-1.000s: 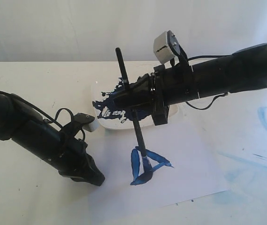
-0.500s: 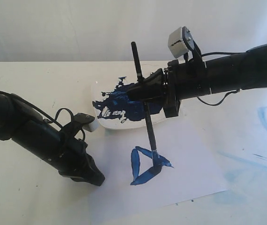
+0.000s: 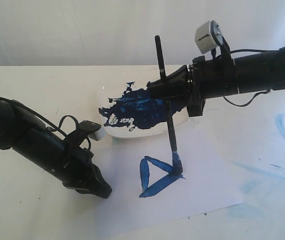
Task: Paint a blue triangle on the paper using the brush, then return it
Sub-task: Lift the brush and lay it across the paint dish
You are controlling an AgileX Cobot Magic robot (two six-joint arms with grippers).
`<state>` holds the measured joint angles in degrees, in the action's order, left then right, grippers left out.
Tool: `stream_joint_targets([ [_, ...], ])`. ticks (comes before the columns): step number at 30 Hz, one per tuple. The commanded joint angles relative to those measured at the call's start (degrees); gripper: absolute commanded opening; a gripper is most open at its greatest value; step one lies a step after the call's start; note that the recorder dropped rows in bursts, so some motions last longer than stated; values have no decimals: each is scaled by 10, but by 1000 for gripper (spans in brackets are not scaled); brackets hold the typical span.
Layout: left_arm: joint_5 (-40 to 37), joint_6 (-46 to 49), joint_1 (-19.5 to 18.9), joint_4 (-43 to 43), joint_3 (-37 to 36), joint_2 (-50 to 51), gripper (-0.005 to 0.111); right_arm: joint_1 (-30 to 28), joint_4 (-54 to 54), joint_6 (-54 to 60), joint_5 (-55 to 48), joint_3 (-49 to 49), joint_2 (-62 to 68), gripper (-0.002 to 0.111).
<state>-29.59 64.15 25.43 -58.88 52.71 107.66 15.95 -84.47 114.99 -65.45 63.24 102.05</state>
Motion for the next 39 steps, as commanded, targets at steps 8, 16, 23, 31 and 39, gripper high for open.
stream_joint_targets([
  [8,3,0,3,-4,0,-2,0,-6,-130,-8,82,1,-96,0],
  [16,2,0,3,-4,0,-2,0,-6,-155,-300,467,45,-111,0],
  [23,3,0,3,-4,0,-2,0,-6,-155,-374,511,78,-111,0],
  [31,3,0,3,-4,0,-2,0,-42,-155,-469,489,137,-64,0],
  [39,3,0,3,-4,0,-2,0,-127,-155,-603,258,211,59,0],
])
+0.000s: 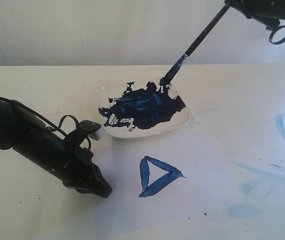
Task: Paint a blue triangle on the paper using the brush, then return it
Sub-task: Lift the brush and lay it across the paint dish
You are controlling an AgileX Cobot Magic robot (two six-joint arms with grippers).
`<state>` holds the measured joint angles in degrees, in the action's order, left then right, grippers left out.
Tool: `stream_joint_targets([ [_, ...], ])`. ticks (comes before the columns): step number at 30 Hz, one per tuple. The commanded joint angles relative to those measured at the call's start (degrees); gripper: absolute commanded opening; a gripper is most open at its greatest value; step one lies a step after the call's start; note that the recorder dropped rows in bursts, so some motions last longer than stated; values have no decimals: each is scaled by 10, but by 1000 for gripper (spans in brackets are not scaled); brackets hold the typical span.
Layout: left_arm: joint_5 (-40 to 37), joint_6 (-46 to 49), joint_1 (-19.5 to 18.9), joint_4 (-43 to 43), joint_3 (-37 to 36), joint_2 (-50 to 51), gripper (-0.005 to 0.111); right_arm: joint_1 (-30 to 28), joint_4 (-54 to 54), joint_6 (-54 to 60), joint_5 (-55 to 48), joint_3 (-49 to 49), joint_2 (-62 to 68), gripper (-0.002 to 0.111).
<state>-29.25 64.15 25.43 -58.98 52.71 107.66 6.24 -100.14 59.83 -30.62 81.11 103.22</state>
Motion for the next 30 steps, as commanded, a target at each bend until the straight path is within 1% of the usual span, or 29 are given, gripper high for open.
stream_joint_targets([
  [1,0,0,3,-3,0,-2,0,-35,2,-53,-112,44,64,0],
  [3,0,0,3,-3,0,-2,0,-35,2,-53,-125,62,84,0],
  [6,0,0,3,-3,0,-2,0,-35,2,-63,-117,90,114,0],
  [8,0,0,3,-3,0,-2,0,-35,2,-90,-106,108,134,0],
  [13,0,0,3,-3,0,-2,0,-34,2,-199,-94,131,192,0],
  [17,0,0,3,-3,0,-2,0,-23,2,-230,-70,136,231,0],
  [25,-9,0,3,-3,0,-2,0,6,2,-241,-23,137,283,0],
  [30,-9,0,3,-4,0,-2,0,13,2,-246,-45,165,317,0],
])
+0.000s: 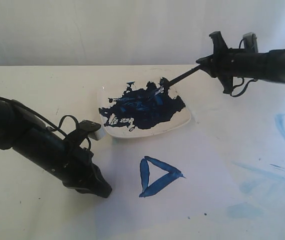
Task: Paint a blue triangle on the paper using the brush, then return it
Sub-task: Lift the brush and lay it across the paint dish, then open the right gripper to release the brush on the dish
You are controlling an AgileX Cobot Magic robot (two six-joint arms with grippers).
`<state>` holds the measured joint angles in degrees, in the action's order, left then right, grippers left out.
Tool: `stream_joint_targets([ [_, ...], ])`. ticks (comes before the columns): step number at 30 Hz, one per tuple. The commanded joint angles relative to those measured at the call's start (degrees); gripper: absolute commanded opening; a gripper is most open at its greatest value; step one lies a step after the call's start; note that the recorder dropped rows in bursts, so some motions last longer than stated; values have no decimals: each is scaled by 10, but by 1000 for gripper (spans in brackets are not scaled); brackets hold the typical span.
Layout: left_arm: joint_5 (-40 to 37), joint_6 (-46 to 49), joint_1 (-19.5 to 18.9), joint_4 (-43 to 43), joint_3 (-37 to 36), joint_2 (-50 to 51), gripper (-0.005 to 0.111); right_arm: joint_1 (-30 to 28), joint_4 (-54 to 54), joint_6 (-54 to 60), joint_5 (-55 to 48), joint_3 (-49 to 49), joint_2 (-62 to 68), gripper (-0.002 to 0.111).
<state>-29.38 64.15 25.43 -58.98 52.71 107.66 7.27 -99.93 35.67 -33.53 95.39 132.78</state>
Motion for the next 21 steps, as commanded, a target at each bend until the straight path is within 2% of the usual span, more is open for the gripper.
stream_joint_targets([
  [1,-8,0,3,-4,0,-2,0,5,0,-6,-21,31,29,0],
  [10,-8,0,3,-5,0,-2,0,23,0,-19,3,99,75,0],
  [15,-8,0,3,-5,0,-2,0,49,0,-26,31,114,94,0],
  [21,-8,0,3,-5,0,-2,0,50,0,-49,26,114,119,0],
])
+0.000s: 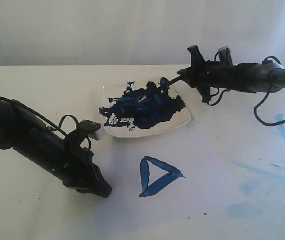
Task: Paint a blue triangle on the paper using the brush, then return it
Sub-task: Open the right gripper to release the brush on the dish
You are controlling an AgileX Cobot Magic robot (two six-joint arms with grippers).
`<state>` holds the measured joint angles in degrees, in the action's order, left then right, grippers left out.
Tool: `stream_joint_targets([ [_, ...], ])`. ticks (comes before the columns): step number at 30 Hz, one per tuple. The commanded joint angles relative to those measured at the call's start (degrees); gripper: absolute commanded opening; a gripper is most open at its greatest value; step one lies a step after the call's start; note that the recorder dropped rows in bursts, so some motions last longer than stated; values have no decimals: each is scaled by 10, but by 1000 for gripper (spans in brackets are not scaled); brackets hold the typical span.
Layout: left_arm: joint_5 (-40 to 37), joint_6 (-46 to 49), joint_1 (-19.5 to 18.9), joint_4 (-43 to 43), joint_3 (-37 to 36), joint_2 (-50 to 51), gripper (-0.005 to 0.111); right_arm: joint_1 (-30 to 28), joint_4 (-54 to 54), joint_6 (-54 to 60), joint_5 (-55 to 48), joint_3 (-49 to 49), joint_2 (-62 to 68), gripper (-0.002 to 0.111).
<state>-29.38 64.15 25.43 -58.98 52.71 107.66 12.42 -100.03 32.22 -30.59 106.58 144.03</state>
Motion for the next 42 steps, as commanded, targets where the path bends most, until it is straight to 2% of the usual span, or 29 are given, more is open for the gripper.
stream_joint_targets([
  [1,-8,0,3,-5,0,-2,0,-2,1,-14,0,2,7,0],
  [24,-6,0,3,-5,0,-2,0,2,1,-12,14,2,15,1],
  [27,-6,0,3,-5,0,-2,0,2,1,-12,13,2,15,8],
  [34,-6,0,3,-5,0,-2,0,2,1,-12,11,2,15,35],
  [42,-6,0,3,-5,0,-2,0,1,1,-12,-7,2,15,55],
])
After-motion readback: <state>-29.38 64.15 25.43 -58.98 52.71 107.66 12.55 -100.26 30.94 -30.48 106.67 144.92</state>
